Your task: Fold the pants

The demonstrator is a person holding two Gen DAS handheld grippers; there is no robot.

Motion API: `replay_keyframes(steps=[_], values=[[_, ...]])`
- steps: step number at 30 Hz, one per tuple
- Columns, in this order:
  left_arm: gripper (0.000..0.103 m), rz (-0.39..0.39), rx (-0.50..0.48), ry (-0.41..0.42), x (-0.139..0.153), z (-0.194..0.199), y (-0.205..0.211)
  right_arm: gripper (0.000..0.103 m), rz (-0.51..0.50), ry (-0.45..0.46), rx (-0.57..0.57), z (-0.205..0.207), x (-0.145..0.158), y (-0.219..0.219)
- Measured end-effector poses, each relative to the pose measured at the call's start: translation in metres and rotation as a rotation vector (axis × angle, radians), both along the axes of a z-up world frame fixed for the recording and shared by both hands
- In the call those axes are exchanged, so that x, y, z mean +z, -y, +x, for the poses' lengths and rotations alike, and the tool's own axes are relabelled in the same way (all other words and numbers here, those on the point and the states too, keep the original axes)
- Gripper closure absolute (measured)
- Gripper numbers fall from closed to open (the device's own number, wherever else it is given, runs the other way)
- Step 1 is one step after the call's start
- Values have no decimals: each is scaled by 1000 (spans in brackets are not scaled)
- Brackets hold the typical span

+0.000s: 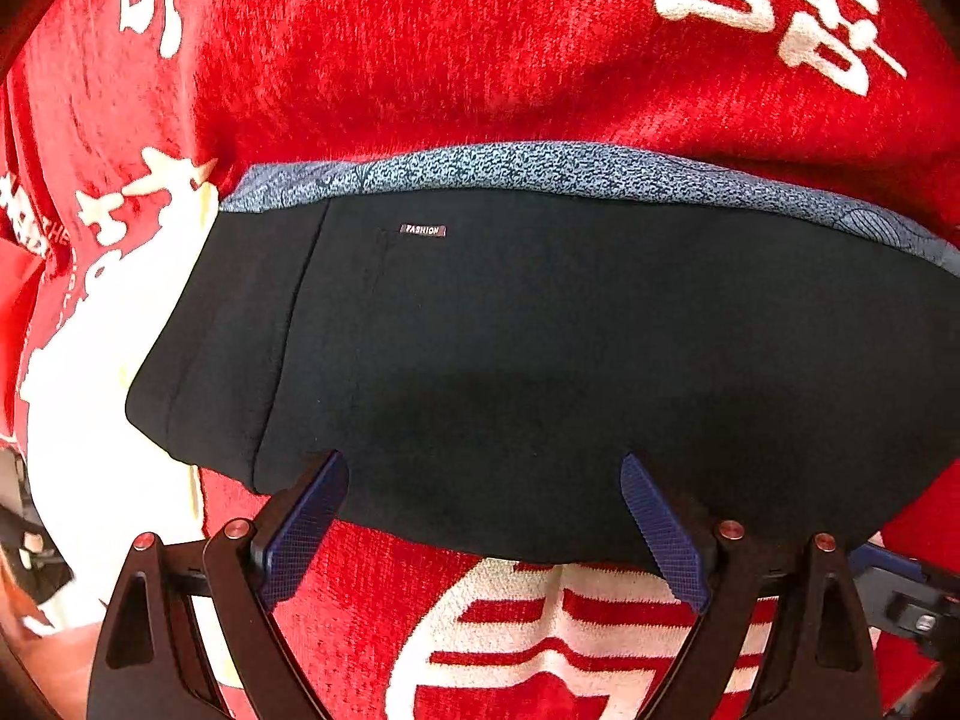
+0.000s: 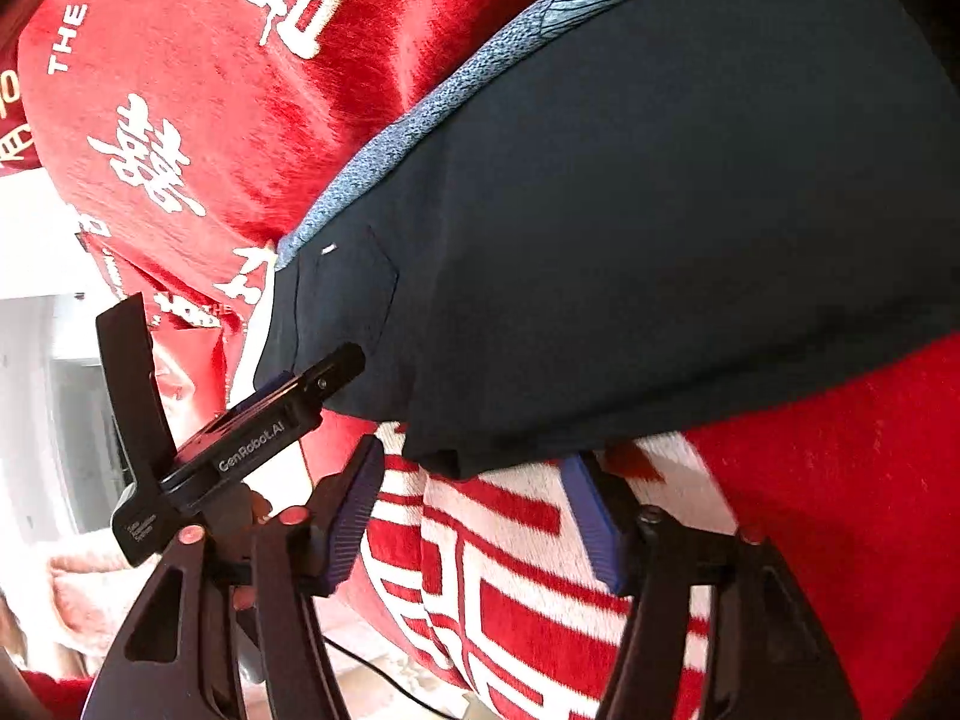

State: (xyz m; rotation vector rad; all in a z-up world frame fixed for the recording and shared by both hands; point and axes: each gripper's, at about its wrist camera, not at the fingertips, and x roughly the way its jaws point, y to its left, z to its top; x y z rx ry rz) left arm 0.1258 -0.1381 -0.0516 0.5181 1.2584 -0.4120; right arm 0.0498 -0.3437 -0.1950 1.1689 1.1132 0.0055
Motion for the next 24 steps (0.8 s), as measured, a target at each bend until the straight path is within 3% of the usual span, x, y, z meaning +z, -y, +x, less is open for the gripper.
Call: replay_keyframes(steps=[2, 4, 11, 13, 14, 15, 17, 19, 22, 24], values=[[10, -17, -4, -12, 3, -3, 1, 41, -2, 17, -16, -7, 27, -14], [10, -18, -12, -13, 3, -5, 3, 41, -18, 25, -9, -4, 30, -13], [10, -47, -23, -20, -1, -2, 16, 43, 61, 22, -86, 3, 2, -6], [10, -33, -63, -9, -6, -5, 28, 56, 88, 24, -114, 5, 4, -13], [10, -24, -75, -11, -9, -7, 33, 91, 93, 13, -124, 7, 5, -15], [10, -19, -86, -20, -11, -9, 37, 96, 79, -32, -130, 7, 1, -9], [10, -8, -98, -29, -14, -18, 39, 97, 73, -21, -129, -1, 18, -13], [9, 37, -137, -49, -26, -38, 39, 98, -36, -18, -79, -10, 45, -23], [9, 37, -178, 79, -26, -62, 35, 103, -71, -70, -46, -19, 40, -42], [9, 36, -178, 71, -25, -60, 35, 103, -60, -90, -33, -28, 30, -45]])
